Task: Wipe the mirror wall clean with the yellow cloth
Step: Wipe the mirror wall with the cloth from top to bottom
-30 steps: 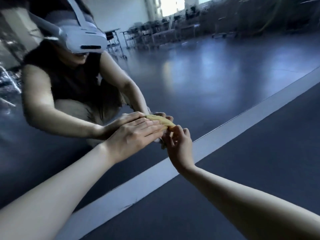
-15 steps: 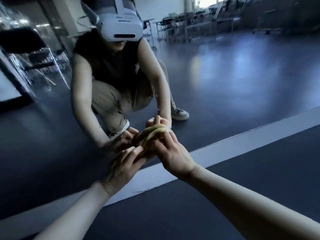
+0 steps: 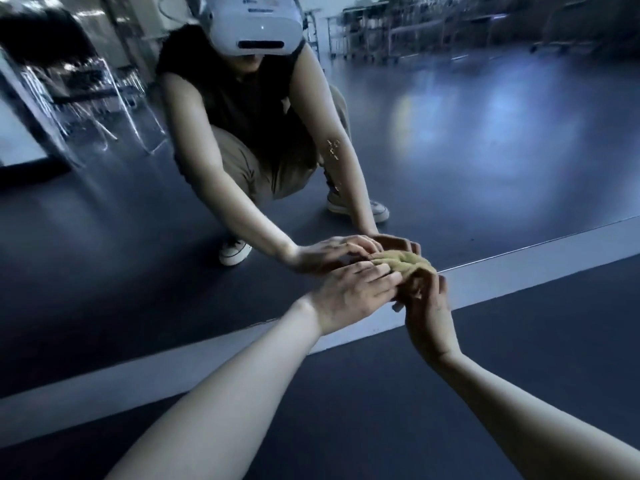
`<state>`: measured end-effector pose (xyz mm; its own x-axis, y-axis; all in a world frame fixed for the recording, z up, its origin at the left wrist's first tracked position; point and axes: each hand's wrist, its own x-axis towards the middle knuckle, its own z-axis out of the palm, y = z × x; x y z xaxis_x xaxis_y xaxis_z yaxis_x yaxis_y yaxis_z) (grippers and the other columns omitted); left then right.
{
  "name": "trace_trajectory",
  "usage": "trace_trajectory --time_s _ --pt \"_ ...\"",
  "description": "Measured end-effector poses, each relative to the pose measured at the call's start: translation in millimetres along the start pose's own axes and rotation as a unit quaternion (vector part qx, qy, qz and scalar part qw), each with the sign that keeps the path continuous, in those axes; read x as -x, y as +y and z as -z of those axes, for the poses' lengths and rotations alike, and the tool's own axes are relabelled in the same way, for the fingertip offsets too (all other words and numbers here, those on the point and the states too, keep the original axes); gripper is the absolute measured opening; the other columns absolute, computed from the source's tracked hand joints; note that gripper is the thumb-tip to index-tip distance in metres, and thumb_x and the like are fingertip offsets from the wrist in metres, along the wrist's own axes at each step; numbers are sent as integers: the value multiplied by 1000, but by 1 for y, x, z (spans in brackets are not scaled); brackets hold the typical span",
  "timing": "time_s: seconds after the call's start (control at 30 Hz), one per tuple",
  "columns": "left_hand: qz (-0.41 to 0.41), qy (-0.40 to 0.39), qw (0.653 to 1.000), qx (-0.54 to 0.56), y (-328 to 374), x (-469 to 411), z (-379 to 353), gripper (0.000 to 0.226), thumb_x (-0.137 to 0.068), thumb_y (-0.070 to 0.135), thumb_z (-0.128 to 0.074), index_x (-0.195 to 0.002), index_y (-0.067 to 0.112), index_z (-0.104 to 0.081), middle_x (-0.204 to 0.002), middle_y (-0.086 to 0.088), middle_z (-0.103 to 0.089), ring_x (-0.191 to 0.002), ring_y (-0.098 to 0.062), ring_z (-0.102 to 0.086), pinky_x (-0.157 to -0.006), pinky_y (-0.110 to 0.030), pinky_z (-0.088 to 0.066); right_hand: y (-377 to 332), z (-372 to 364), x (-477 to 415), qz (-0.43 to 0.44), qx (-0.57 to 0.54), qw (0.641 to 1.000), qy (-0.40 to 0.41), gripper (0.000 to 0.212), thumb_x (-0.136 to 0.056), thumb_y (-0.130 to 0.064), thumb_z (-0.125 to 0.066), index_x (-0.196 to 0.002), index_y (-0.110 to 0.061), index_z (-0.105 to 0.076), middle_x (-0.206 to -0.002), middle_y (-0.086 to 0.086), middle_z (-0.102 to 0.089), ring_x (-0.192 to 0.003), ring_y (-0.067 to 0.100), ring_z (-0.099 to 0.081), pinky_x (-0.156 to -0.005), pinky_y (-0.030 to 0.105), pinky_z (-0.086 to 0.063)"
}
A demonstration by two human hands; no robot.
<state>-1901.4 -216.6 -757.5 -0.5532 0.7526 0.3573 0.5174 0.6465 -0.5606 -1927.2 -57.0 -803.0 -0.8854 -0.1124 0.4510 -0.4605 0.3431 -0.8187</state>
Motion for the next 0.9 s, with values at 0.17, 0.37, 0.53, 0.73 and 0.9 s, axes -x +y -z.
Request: trace_trajectory --time_s 0.17,0.37,0.53,0.73,0.9 --pt "-96 -29 995 -27 -32 58 35 22 -91 7 -50 -87 20 -68 -108 5 -66 -103 -14 -60 -94 -30 -44 -55 -48 34 -34 -175 976 -122 16 -82 -1 -53 -67 -4 -50 -60 14 -55 -52 9 -56 -52 13 -44" --pt "-41 -45 997 -37 -69 167 90 24 -98 23 -48 -112 21 -67 -119 6 -63 -113 -13 -52 -93 -30 -44 -110 -107 63 -57 -187 969 -150 22 -91 -17 -58 -80 -24 -41 -95 12 -52 -64 23 -68 -66 46 -57" --pt "14 -31 998 -55 -64 238 111 26 -94 8 -53 -117 18 -59 -125 5 -51 -111 -15 -50 -93 -30 -45 -149 -141 87 9 -76 981 -180 19 -87 -15 -65 -91 -16 -47 -91 -13 -43 -73 12 -56 -68 39 -49" --pt "181 -62 977 -97 -42 336 155 30 -90 2 -39 -108 19 -56 -119 2 -45 -102 -18 -46 -82 -32 -50 -204 -207 118 130 -52 942 -304 32 -88 -13 -62 -116 -15 -47 -120 0 -45 -93 23 -59 -72 31 -45" --pt "355 -49 932 -47 -18 388 167 25 -83 15 -42 -106 21 -50 -116 1 -42 -97 -21 -51 -70 -37 -58 -233 -261 145 219 19 909 -355 35 -88 -2 -57 -121 -6 -47 -123 13 -40 -103 37 -51 -69 39 -46"
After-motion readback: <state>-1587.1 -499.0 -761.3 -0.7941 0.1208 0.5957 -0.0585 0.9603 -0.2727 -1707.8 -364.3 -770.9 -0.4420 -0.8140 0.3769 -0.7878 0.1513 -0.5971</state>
